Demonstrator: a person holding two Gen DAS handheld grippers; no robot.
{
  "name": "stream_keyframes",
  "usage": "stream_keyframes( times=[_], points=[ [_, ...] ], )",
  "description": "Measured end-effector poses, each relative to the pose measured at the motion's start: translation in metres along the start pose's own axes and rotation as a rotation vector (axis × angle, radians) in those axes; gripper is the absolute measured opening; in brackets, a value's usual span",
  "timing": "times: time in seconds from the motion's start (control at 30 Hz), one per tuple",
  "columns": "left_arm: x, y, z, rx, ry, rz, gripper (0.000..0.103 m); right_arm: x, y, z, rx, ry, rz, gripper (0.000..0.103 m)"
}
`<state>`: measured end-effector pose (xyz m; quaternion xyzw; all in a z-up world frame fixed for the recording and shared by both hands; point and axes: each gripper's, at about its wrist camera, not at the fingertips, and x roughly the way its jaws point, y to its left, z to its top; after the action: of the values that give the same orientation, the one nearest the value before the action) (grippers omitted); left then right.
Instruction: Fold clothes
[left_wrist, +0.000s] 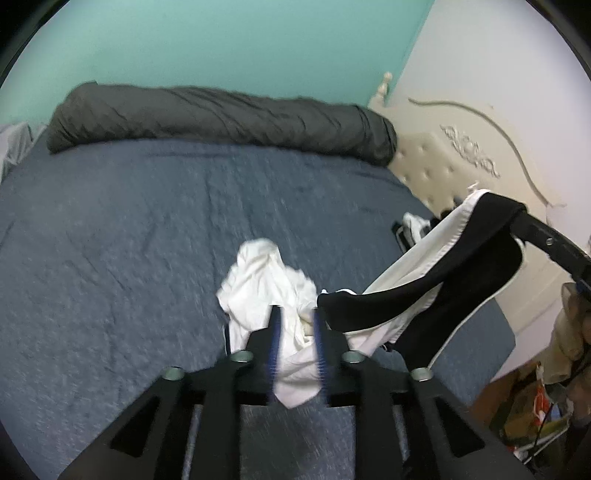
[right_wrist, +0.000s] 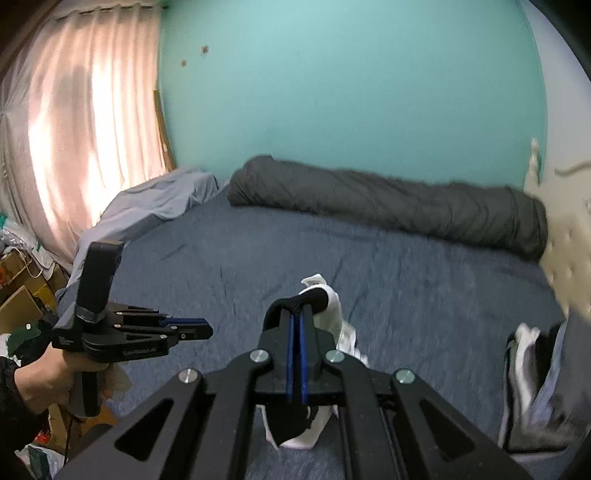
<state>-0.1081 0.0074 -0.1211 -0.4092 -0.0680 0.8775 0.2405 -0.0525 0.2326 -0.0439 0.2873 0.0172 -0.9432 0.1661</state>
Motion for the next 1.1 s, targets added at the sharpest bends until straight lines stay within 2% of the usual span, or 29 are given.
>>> stream_keyframes(
  times=[0.03,0.27,0.5,0.6,0.67,0.87,1.1],
  points=[
    [0.007,0.001,-0.006,-0.002,0.014,-0.005,0.032,0.005,-0.002,-0.008,0.004,0.017,-0.003,0.002],
    [0.064,0.009,-0.041,-0.023,0.099,-0.022,0.032,0.047,-0.022,-0.069,0.025,0.156,-0.043,0.002],
    [0.105,0.002,-0.066,-0.001,0.171,-0.049,0.033,0.082,-0.073,-0.122,0.112,0.263,-0.097,0.002],
    [0.122,-0.001,-0.077,0.008,0.202,-0.061,0.038,0.095,-0.096,-0.142,0.145,0.304,-0.120,0.002],
    [0.134,-0.003,-0.084,0.015,0.223,-0.068,0.042,0.099,-0.103,-0.153,0.153,0.318,-0.133,0.002],
    [0.162,-0.025,-0.098,0.058,0.267,-0.107,0.043,0.100,-0.133,-0.180,0.208,0.346,-0.155,0.002],
    [0.172,-0.045,-0.101,0.108,0.285,-0.106,0.046,0.100,-0.154,-0.188,0.279,0.357,-0.164,0.002]
  ],
)
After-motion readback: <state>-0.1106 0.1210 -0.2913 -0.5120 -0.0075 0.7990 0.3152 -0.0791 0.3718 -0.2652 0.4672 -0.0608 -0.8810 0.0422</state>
